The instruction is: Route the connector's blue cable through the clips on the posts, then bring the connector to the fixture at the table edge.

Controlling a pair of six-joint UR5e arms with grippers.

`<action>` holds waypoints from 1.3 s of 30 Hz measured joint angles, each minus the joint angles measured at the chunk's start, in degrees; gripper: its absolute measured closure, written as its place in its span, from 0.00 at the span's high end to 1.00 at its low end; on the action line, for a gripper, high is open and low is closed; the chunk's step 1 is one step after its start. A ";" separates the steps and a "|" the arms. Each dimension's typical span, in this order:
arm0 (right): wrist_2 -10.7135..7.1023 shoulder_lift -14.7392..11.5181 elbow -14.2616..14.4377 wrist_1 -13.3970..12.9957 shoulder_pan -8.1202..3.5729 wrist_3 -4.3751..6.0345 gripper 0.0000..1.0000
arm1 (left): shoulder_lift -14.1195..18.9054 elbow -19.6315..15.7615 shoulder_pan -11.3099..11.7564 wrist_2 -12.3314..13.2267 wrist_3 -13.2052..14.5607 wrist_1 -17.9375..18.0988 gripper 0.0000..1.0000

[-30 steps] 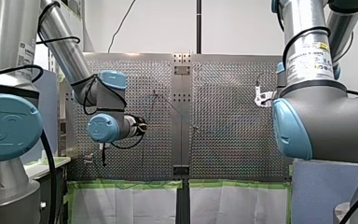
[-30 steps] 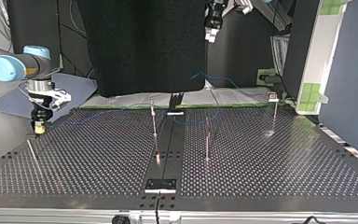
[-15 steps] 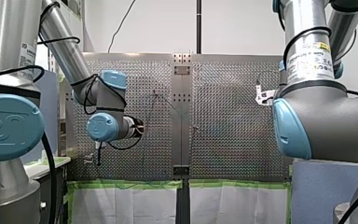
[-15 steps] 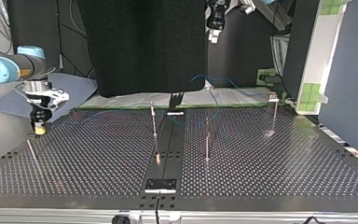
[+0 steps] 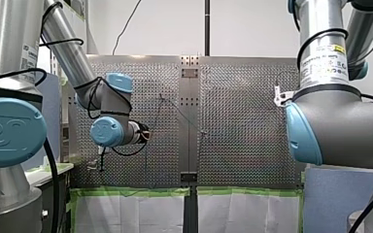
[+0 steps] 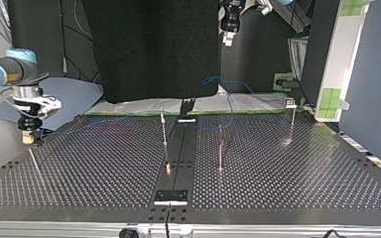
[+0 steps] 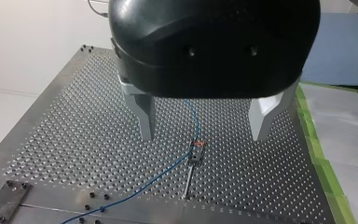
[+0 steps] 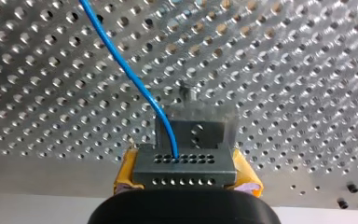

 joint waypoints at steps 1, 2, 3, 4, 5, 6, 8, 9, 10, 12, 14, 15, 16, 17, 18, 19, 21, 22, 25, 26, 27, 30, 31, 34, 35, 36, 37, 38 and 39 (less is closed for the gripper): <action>-0.45 0.00 -0.13 -0.06 -0.24 0.15 0.00 | 0.00 0.00 0.01 -0.14 0.02 -0.01 1.00; -0.77 0.00 -0.20 -0.11 -0.40 0.26 0.00 | 0.00 0.00 0.01 -0.26 0.04 -0.01 1.00; -1.06 0.00 -0.24 -0.16 -0.52 0.35 0.00 | 0.00 0.00 0.02 -0.66 0.12 -0.05 1.00; -1.43 0.00 -0.28 -0.23 -0.69 0.44 0.00 | 0.00 0.02 0.02 -0.92 0.22 -0.09 1.00; -1.73 0.01 -0.33 -0.27 -0.83 0.51 0.00 | 0.00 0.04 0.02 -1.17 0.36 -0.15 1.00; -2.04 0.02 -0.44 -0.26 -0.99 0.61 0.00 | 0.00 0.06 0.02 -1.39 0.54 -0.23 1.00; -2.87 0.04 -0.96 -0.04 -1.38 0.98 0.00 | 0.00 0.05 0.02 -1.88 1.01 -0.36 1.00; -3.29 0.04 -1.20 0.12 -1.51 1.11 0.00 | 0.00 0.04 0.03 -2.10 1.21 -0.40 1.00; -3.85 0.05 -1.44 0.26 -1.64 1.24 0.00 | 0.00 0.03 0.03 -2.36 1.50 -0.43 1.00; -4.65 0.10 -1.67 0.45 -1.77 1.33 0.00 | 0.00 0.02 0.03 -2.61 1.93 -0.45 1.00; -5.65 0.15 -1.81 0.80 -1.83 1.26 0.00 | 0.00 0.03 0.03 -2.76 2.31 -0.46 1.00; -6.09 0.16 -1.84 1.02 -1.80 1.21 0.00 | 0.00 0.02 0.03 -2.82 2.43 -0.45 1.00; -6.66 0.16 -1.87 1.34 -1.72 1.13 0.00 | 0.00 0.02 0.03 -2.85 2.49 -0.44 1.00; -7.09 0.17 -1.88 1.63 -1.64 1.06 0.00 | -0.01 0.03 0.03 -2.88 2.54 -0.42 1.00; -7.50 0.17 -1.89 1.96 -1.56 0.98 0.00 | -0.01 0.04 0.03 -2.91 2.57 -0.41 1.00; -7.94 0.19 -1.89 2.40 -1.47 0.86 0.00 | -0.01 0.05 0.03 -2.92 2.59 -0.40 1.00; -8.35 0.23 -1.90 3.01 -1.39 0.61 0.00 | -0.01 0.06 0.03 -2.93 2.61 -0.41 1.00; -8.50 0.25 -1.90 3.41 -1.39 0.39 0.00 | -0.01 0.07 0.03 -2.95 2.62 -0.44 1.00; -8.67 0.32 -1.92 4.49 -1.34 -0.48 0.00 | -0.01 0.08 0.03 -3.37 2.65 -0.79 1.00; -8.69 0.33 -1.92 4.81 -1.31 -0.78 0.00 | 0.00 0.08 0.03 -3.61 2.71 -0.97 1.00; -8.70 0.34 -1.92 5.11 -1.30 -1.07 0.00 | 0.00 0.07 0.03 -3.91 2.84 -1.13 1.00; -8.73 0.35 -1.92 5.87 -1.44 -1.82 0.00 | 0.00 0.08 0.03 -5.15 3.58 -1.48 1.00; -8.73 0.36 -1.91 6.03 -1.53 -1.99 0.00 | 0.00 0.08 0.03 -5.45 3.74 -1.52 1.00; -8.73 0.35 -1.98 6.20 -1.78 -2.17 0.00 | 0.00 0.08 0.03 -5.98 4.01 -1.58 1.00; -8.73 0.36 -2.01 6.23 -1.85 -2.19 0.00 | 0.00 0.08 0.03 -6.05 4.04 -1.59 1.00; -8.73 0.36 -2.04 6.26 -1.92 -2.21 0.00 | 0.00 0.08 0.03 -6.11 4.08 -1.60 1.00; -8.73 0.36 -2.08 6.27 -2.03 -2.22 0.00 | 0.00 0.08 0.03 -6.14 4.09 -1.60 1.00; -8.73 0.36 -2.11 6.27 -2.09 -2.22 0.00 | 0.00 0.08 0.03 -6.16 4.10 -1.61 1.00; -8.73 0.36 -2.13 6.23 -2.15 -2.23 0.00 | 0.00 0.08 0.03 -6.17 4.11 -1.61 1.00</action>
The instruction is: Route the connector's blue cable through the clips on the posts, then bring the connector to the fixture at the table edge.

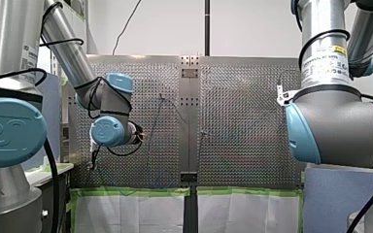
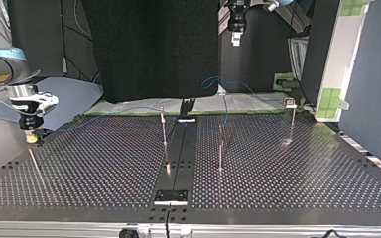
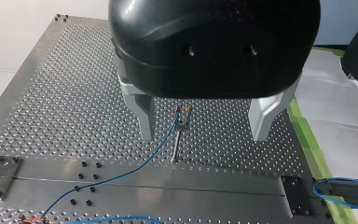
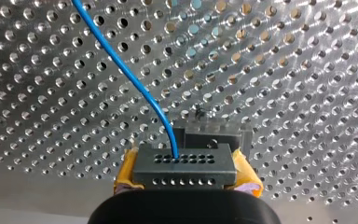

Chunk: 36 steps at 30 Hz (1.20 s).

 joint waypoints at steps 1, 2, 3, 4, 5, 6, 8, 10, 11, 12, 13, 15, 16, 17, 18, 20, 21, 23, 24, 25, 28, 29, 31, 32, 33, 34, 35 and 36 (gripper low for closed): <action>0.00 0.00 -0.02 -0.15 -0.07 0.00 0.00 | 0.00 0.00 0.00 -0.01 0.00 0.00 1.00; 0.00 0.00 -0.03 -0.31 -0.11 -0.01 0.00 | 0.00 0.00 0.00 -0.02 0.01 0.00 1.00; 0.00 0.01 -0.03 -0.49 -0.14 -0.01 0.00 | 0.00 0.00 0.00 -0.04 0.01 0.00 1.00; 0.00 0.03 -0.03 -0.73 -0.16 -0.01 0.00 | 0.00 0.00 0.00 -0.04 0.02 0.00 1.00; 0.00 0.07 -0.03 -0.88 -0.18 -0.01 0.00 | 0.00 0.00 0.00 -0.05 0.02 0.00 1.00; 0.00 0.09 -0.04 -1.02 -0.18 0.00 0.00 | 0.00 0.01 0.00 -0.05 0.02 0.00 1.00; -0.05 0.14 -0.05 -1.36 -0.19 0.05 0.00 | 0.00 0.01 0.00 -0.05 0.03 0.00 1.00; -0.32 0.23 -0.05 -1.80 -0.16 0.21 0.00 | 0.00 0.01 0.00 -0.04 0.02 0.00 1.00; -0.48 0.30 -0.06 -2.00 -0.13 0.27 0.00 | 0.00 0.01 0.00 -0.04 0.03 0.00 1.00; -0.60 0.39 -0.05 -2.19 -0.11 0.32 0.00 | 0.00 0.01 0.00 -0.03 0.03 0.00 1.00; -0.71 0.50 -0.06 -2.41 -0.08 0.35 0.00 | 0.00 0.01 0.00 -0.03 0.03 0.01 1.00; -0.88 0.78 -0.09 -2.88 -0.06 0.42 0.00 | 0.00 0.01 0.00 -0.03 0.03 0.05 1.00; -0.94 0.91 -0.11 -3.11 -0.04 0.44 0.00 | 0.00 0.01 0.00 -0.03 0.03 0.05 1.00; -0.97 0.98 -0.14 -3.25 -0.02 0.45 0.00 | 0.00 0.01 0.00 -0.02 0.04 0.05 1.00; -1.04 1.04 -0.17 -3.38 0.01 0.46 0.00 | 0.00 0.01 0.00 -0.03 0.04 0.04 1.00; -1.24 1.15 -0.25 -3.60 0.08 0.49 0.00 | 0.00 0.01 0.00 -0.02 0.06 0.02 1.00; -1.31 1.18 -0.29 -3.66 0.10 0.49 0.00 | 0.00 0.01 0.00 -0.03 0.05 0.01 1.00; -1.42 1.21 -0.35 -3.74 0.14 0.51 0.00 | 0.00 0.01 0.00 -0.03 0.05 0.02 1.00; -1.45 1.22 -0.36 -3.77 0.14 0.51 0.00 | 0.00 0.03 0.00 -0.02 0.06 0.02 1.00; -1.46 1.25 -0.37 -3.83 0.14 0.52 0.00 | 0.00 0.05 0.00 -0.03 0.07 0.02 1.00; -1.49 1.28 -0.39 -4.08 0.14 0.57 0.00 | 0.00 0.04 0.00 -0.03 0.07 0.00 1.00; -1.50 1.29 -0.39 -4.16 0.14 0.57 0.00 | 0.00 0.04 0.00 -0.03 0.08 0.00 1.00; -1.62 1.30 -0.40 -4.45 0.17 0.62 0.00 | 0.00 0.03 0.00 -0.03 0.09 0.00 1.00; -1.68 1.31 -0.40 -4.57 0.16 0.64 0.00 | 0.00 0.03 0.00 -0.03 0.09 0.01 1.00; -1.74 1.31 -0.40 -4.74 0.16 0.65 0.00 | 0.00 0.04 0.00 -0.02 0.10 0.03 1.00; -1.78 1.31 -0.40 -4.85 0.16 0.68 0.00 | 0.00 0.04 0.00 -0.02 0.09 0.04 1.00; -1.82 1.32 -0.40 -4.95 0.16 0.71 0.00 | 0.00 0.04 0.00 -0.03 0.08 0.06 1.00; -1.85 1.32 -0.40 -5.08 0.16 0.78 0.00 | 0.00 0.05 0.00 -0.02 0.08 0.07 1.00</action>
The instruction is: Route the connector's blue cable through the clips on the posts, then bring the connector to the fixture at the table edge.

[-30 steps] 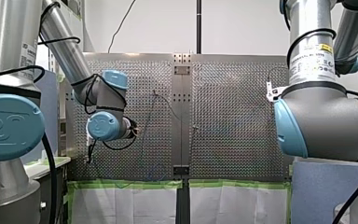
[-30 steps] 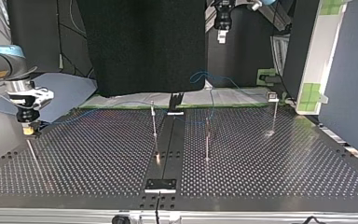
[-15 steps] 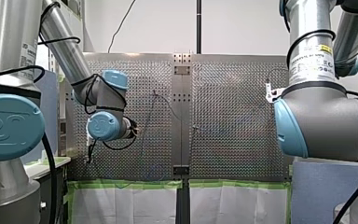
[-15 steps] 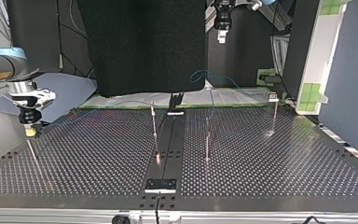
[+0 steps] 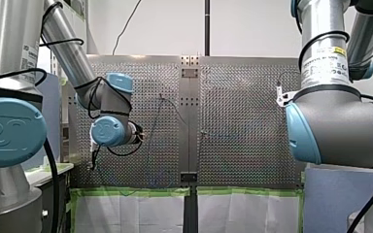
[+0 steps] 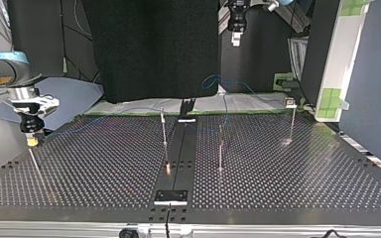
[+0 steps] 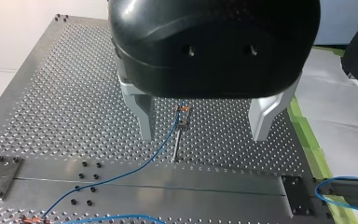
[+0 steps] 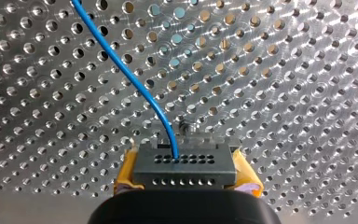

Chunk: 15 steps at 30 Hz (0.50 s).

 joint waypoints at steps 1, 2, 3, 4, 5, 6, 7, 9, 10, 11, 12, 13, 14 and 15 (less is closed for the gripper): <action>-0.04 0.01 0.00 -0.23 0.00 0.13 0.00 | 0.00 0.01 0.00 0.00 -0.02 0.01 1.00; -0.08 0.02 -0.01 -0.42 0.00 0.23 0.00 | 0.00 0.02 0.00 0.00 -0.03 0.01 1.00; -0.15 0.02 -0.03 -0.61 0.00 0.33 0.00 | 0.00 0.03 0.00 0.00 -0.04 0.02 1.00; -0.29 0.03 -0.06 -0.78 0.00 0.44 0.00 | 0.00 0.03 0.00 0.00 -0.05 0.04 1.00; -0.47 0.04 -0.08 -0.96 0.00 0.57 0.00 | 0.00 0.04 0.00 0.00 -0.05 0.05 1.00; -0.59 0.06 -0.10 -1.07 0.01 0.64 0.00 | 0.00 0.04 0.00 -0.02 -0.06 0.07 1.00; -0.70 0.07 -0.13 -1.20 0.03 0.72 0.00 | 0.00 0.04 0.00 -0.02 -0.06 0.08 1.00; -0.81 0.08 -0.15 -1.31 0.04 0.79 0.00 | 0.00 0.05 0.00 -0.01 -0.06 0.10 1.00; -0.86 0.09 -0.14 -1.38 0.04 0.82 0.00 | 0.00 0.09 0.00 -0.01 -0.06 0.10 1.00; -0.89 0.10 -0.14 -1.42 0.04 0.84 0.00 | 0.00 0.12 0.00 -0.01 -0.05 0.08 1.00; -0.92 0.10 -0.15 -1.45 0.04 0.85 0.00 | 0.00 0.16 0.00 -0.01 -0.04 0.05 1.00; -0.95 0.12 -0.15 -1.48 0.04 0.86 0.00 | 0.00 0.21 0.00 0.00 -0.04 0.01 1.00; -0.97 0.12 -0.15 -1.49 0.04 0.86 0.00 | 0.00 0.24 0.00 0.00 -0.03 -0.01 1.00; -1.00 0.12 -0.15 -1.52 0.03 0.87 0.00 | 0.00 0.26 0.00 0.00 -0.02 -0.03 1.00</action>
